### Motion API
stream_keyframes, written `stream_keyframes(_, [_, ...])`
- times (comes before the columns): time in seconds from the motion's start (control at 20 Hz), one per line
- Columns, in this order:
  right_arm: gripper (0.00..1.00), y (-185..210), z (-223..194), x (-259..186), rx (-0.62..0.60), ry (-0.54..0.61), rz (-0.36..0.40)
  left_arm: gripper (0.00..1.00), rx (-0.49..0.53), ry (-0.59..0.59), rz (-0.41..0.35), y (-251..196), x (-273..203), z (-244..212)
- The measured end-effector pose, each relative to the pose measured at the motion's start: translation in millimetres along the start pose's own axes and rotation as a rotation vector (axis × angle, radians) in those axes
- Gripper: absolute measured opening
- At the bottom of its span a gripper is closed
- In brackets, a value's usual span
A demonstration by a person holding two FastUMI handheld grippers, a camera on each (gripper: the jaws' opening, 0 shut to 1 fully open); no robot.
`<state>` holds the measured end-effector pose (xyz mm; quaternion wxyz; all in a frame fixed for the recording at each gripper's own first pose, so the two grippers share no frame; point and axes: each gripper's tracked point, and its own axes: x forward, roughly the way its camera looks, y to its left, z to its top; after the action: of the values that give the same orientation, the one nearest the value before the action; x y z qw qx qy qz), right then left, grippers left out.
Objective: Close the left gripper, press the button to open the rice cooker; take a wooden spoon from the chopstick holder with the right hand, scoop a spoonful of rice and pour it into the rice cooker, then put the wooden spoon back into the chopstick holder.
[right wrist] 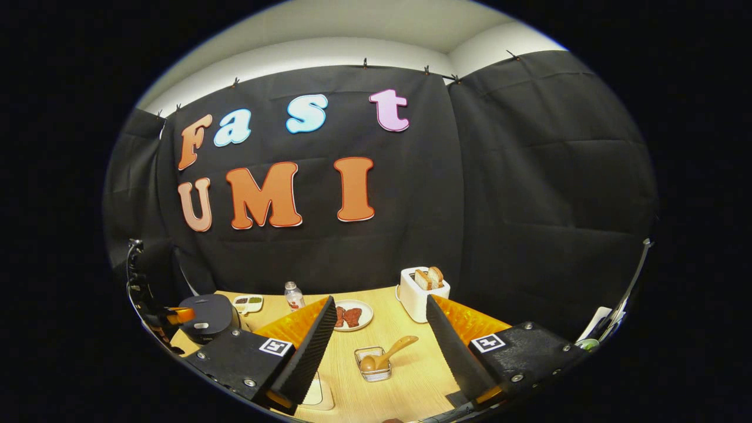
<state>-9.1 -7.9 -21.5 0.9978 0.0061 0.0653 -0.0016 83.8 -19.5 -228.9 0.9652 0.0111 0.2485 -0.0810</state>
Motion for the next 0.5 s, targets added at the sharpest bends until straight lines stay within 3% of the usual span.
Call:
stream_keyframes(0.3, [0.95, -3, -8, 3, 0.001, 0.023, -0.010, 0.04, 0.005, 0.120, -0.015, 3, 11, -25])
stream_keyframes(0.4, [0.95, -2, -12, 4, 0.014, 0.036, -0.004, 0.05, 0.009, 0.219, -0.047, 3, 10, -33])
stream_keyframes(0.5, [0.95, 2, -14, 5, 0.024, 0.047, 0.007, 0.05, -0.066, 0.319, -0.105, 6, 11, -42])
